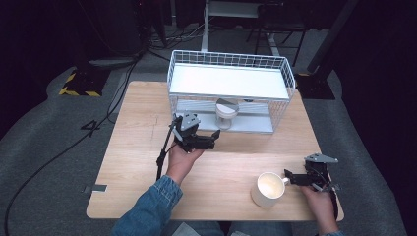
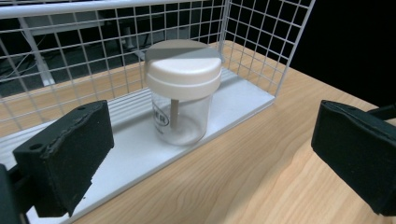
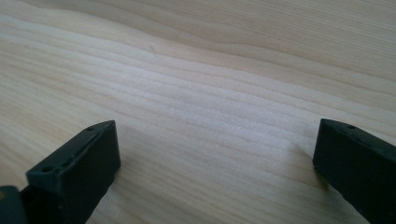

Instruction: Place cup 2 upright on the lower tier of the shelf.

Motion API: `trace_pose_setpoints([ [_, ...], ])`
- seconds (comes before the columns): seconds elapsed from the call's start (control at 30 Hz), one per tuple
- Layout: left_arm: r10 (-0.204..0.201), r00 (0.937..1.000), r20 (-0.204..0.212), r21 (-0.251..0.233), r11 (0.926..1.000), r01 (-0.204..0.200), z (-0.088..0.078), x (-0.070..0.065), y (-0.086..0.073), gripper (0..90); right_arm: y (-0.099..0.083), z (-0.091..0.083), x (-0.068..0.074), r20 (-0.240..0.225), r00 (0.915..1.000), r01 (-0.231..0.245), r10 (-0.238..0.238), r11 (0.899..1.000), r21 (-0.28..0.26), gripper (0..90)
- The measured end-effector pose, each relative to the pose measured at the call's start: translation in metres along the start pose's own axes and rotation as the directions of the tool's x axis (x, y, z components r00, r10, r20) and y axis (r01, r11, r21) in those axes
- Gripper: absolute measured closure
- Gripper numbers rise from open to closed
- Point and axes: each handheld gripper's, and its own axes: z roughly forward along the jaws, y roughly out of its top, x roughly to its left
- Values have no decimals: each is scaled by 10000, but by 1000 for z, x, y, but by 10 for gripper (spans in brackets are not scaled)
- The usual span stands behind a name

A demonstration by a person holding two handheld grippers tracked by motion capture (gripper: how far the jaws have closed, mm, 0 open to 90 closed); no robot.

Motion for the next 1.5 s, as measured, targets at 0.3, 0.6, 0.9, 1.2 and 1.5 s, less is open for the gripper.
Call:
trace_pose_setpoints([
  [0.3, 177, 9987, -475, 691, 9975, -144, -46, 10, -17, 0, 1, -15, 0, -367, 9990, 228, -240, 9992, -341, 33],
  [0.6, -902, 9932, -742, 1272, 9869, 991, -75, 31, -40, 30, 0, -38, -1, -347, 9992, 161, -193, 9958, -900, 41],
  [0.9, 290, 9891, -1441, 2334, 9724, 55, -83, 29, -74, 12, -8, -65, 6, -695, 9973, 130, -231, 9898, -1419, 41],
  [1.2, -21, 9909, -1347, 3021, 9523, 431, -87, 35, -102, 12, -10, -80, 19, -1067, 9936, 208, -372, 9884, -1506, 41],
  [1.5, -173, 9898, -1413, 3608, 9302, 677, -79, 40, -117, 11, -13, -102, 43, -2028, 9776, 232, -564, 9864, -1626, 41],
])
